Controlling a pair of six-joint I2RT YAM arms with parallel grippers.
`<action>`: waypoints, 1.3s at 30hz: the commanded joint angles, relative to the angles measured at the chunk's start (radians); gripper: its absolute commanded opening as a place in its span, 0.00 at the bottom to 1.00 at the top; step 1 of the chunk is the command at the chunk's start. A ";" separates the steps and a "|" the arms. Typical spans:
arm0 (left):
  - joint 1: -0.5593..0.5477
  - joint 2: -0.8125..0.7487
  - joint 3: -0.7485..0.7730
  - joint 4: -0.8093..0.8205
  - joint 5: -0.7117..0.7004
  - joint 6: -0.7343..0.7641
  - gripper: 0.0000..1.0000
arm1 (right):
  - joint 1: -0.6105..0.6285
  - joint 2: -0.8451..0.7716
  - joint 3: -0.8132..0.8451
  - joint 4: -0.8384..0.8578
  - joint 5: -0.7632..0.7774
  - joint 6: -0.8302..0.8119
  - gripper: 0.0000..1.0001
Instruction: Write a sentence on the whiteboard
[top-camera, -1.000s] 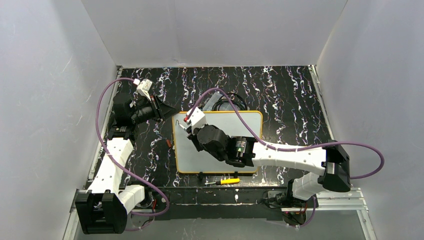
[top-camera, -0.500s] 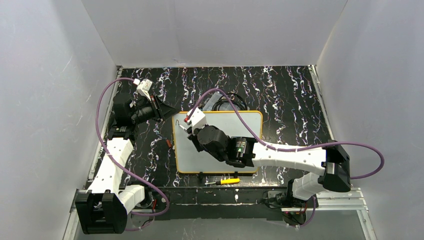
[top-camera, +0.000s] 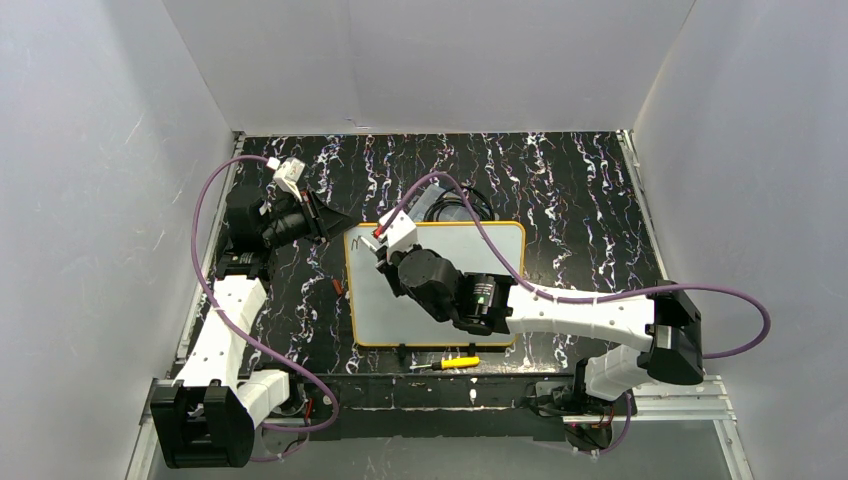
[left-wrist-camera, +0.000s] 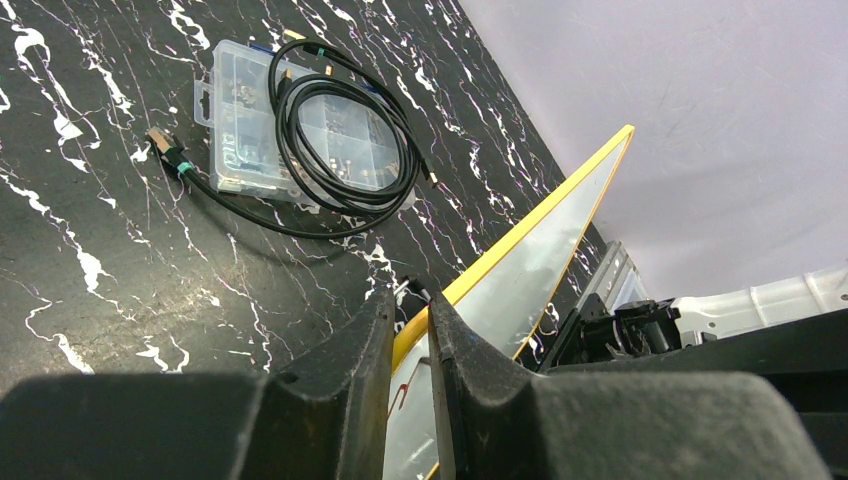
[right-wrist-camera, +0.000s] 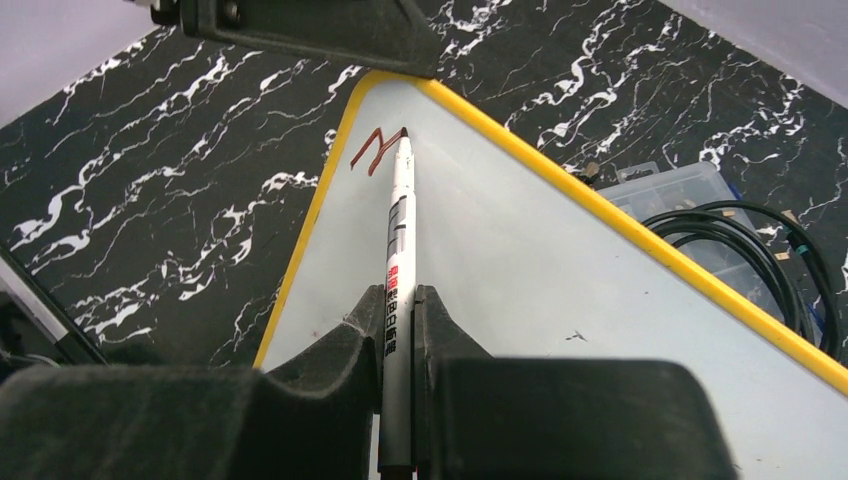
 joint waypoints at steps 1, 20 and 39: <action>-0.010 -0.012 0.001 -0.022 0.074 0.004 0.17 | -0.017 -0.034 -0.002 0.035 0.107 -0.019 0.01; -0.012 -0.012 0.002 -0.022 0.074 0.007 0.16 | -0.016 -0.057 -0.071 -0.059 0.021 0.041 0.01; -0.013 -0.012 0.000 -0.023 0.074 0.010 0.16 | 0.000 -0.078 -0.090 -0.042 -0.033 0.032 0.01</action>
